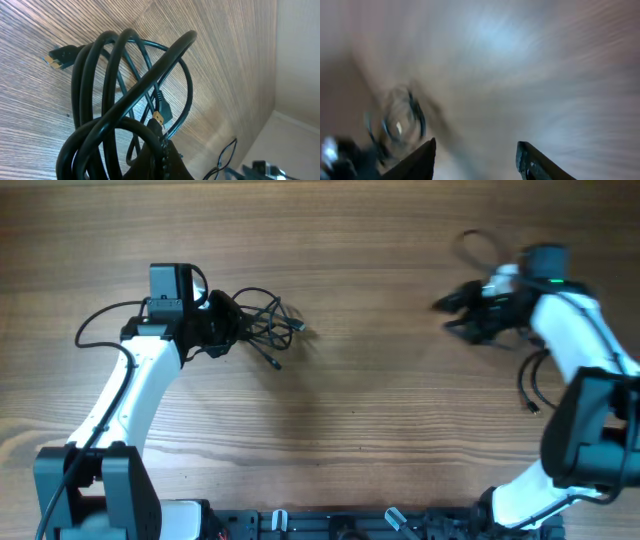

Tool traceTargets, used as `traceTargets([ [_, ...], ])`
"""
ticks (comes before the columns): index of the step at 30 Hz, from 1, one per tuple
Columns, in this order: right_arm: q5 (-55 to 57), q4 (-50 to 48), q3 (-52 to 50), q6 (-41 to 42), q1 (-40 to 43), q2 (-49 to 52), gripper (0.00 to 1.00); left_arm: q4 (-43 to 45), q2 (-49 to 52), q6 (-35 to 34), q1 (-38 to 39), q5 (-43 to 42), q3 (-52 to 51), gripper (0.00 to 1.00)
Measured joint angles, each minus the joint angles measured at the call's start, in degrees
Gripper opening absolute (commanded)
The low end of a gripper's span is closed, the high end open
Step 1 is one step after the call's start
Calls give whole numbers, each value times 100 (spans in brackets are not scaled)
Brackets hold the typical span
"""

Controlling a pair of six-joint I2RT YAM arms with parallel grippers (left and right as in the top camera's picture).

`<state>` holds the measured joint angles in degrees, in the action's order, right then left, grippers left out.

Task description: Untangle cables

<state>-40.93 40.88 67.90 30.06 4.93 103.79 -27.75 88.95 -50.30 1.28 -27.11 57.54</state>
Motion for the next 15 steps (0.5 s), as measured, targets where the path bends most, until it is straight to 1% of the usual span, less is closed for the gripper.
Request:
traceTargets([
  [3, -125, -149, -120, -101, -1134, 2, 55, -4, 0, -17, 81, -9, 0, 9],
  [4, -144, -334, -125, -26, -1458, 0, 55, -2, 0, -17, 87, -22, 0, 5],
  [5, -153, -564, -125, 151, -1851, 2, 55, 0, 0, -17, 87, -24, 0, 4],
  [7, -201, -962, -138, 654, -2404, 2, 57, -4, 0, -61, 83, -2, 0, 5],
  [9, -214, -1510, -144, 1353, -2983, 2, 61, -85, 0, -262, 61, 98, 0, 12],
  [10, -227, -1851, -153, 1709, -3294, 2, 62, -190, 0, -428, 31, 184, 0, 14],
  [11, -195, -2225, -164, 2046, -3587, 2, 62, -245, 0, -581, 7, 256, 0, 14],
  [12, -131, -2496, -170, 2295, -3805, 2, 62, -249, 0, -643, -11, 297, 0, 8],
  [13, 13, -2741, -175, 2524, -4028, 2, 62, -245, 0, -710, -20, 337, 0, 4],
  [15, 472, -2979, -175, 3036, -4557, 2, 62, -199, 0, -800, -24, 374, 0, 4],
])
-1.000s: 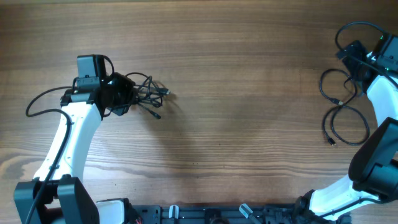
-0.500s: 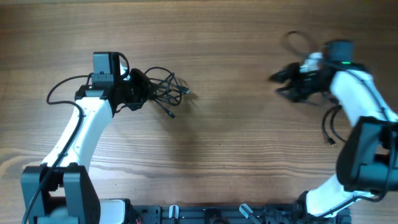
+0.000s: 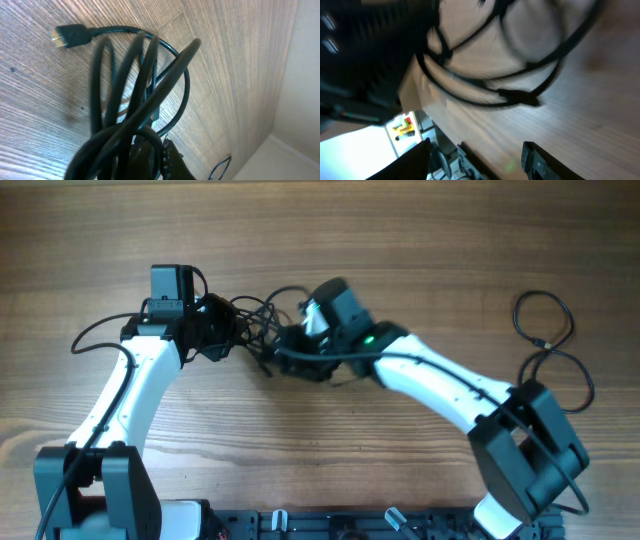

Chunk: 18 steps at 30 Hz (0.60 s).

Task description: Untangle cables

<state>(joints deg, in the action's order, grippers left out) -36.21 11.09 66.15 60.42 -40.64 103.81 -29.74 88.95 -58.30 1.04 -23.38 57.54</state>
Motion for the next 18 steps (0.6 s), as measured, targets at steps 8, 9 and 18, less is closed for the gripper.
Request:
traceTargets([
  [8, 1834, -7, -2, 1687, -531, 0, 67, 129, 0, -79, 2, 20, 0, 4],
  [9, 1923, -24, -2, 1818, -531, 0, 67, 129, 0, -98, 2, 22, 0, 4],
  [18, 2321, -935, -2, 3040, -546, 251, 71, 127, 0, -162, 2, 42, 0, 4],
])
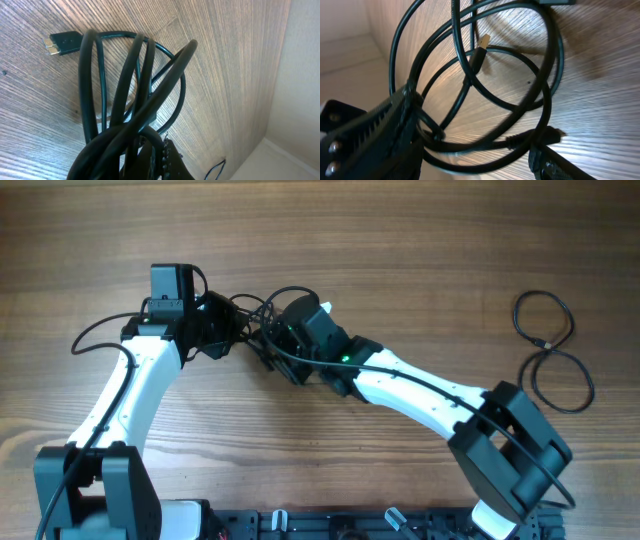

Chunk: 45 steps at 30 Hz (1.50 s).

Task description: Untangle cables

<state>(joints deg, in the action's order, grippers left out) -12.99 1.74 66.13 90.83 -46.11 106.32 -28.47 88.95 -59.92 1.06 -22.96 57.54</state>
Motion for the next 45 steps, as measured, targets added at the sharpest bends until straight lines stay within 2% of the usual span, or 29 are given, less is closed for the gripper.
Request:
traceTargets([
  [3, 17, -190, 0, 243, 0, 164, 70, 4, 0, -2, 0, 20, 0, 4],
  [5, 44, -365, 0, 354, 0, 317, 65, 4, 0, 0, 0, 31, 0, 4],
  [7, 166, -476, 0, 411, 0, 466, 51, 4, 0, -2, -7, 63, 0, 4],
  [11, 590, -251, 0, 472, 0, 702, 9, 4, 0, -2, -4, 61, 0, 4],
  [12, 708, -131, 0, 452, 2, 717, 4, 2, 0, -2, -7, 61, 0, 4],
  [19, 942, 291, 0, -940, 313, 721, 4, -15, 0, -4, -17, 157, 0, 4],
  [25, -15, 944, 4, -2398, 863, 719, 4, -17, 4, -22, -199, 101, 0, 4],
  [29, -260, 1521, 2, -3390, 1200, 693, 4, -15, 4, -42, -199, 37, 0, 4],
  [36, -116, 2706, 44, -3762, 2623, 531, 4, -24, 9, -42, -203, -20, 0, 4],
  [45, -483, 3152, 55, -4072, 3585, 509, 4, -87, 9, -50, -153, -109, 0, 4],
])
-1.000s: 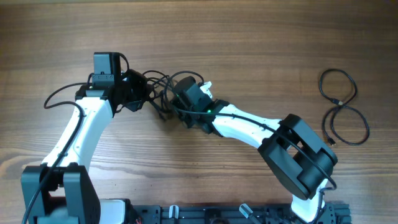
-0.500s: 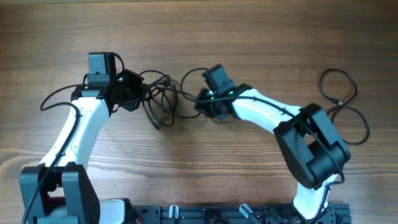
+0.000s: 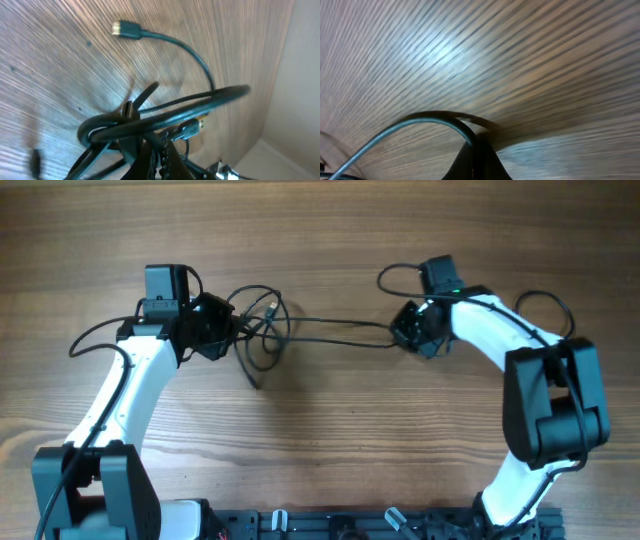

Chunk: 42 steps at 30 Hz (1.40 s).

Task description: Untangle cables

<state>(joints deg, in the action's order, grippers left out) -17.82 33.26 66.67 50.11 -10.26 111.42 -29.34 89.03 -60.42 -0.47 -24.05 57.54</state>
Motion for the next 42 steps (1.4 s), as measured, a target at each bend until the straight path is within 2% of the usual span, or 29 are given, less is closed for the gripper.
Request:
traceTargets([
  [6, 26, 337, 7, -365, 765, -22, 4, 24, 0, -11, -66, 151, 0, 4],
  [11, -94, 356, 7, -1537, 859, -24, 4, 24, 0, -11, -68, 232, 0, 4],
  [14, -146, 358, 7, -1893, 861, -22, 4, 24, 0, -11, -68, 280, 0, 4],
  [17, -33, 382, 7, -1976, 859, -22, 4, 24, 0, -11, -68, 356, 0, 4],
  [20, 450, 627, 48, -1530, 844, -59, 7, 22, 0, -13, -68, 413, 0, 4],
  [22, 892, 756, 55, -1165, 833, -107, 28, 2, 0, -13, -68, 413, 0, 4],
  [25, 1062, 686, 76, -1143, 835, -129, 49, -2, 0, -11, -68, 476, 0, 4],
  [29, 675, 387, 94, -1740, 868, -155, 100, -13, 0, -11, -76, 581, 0, 4],
  [37, 133, 326, 260, -2194, 1056, -144, 100, -17, 0, -11, -79, 625, 0, 4],
  [42, -17, -302, 326, -2197, 1091, -105, 100, -17, 0, -11, -79, 625, 0, 4],
])
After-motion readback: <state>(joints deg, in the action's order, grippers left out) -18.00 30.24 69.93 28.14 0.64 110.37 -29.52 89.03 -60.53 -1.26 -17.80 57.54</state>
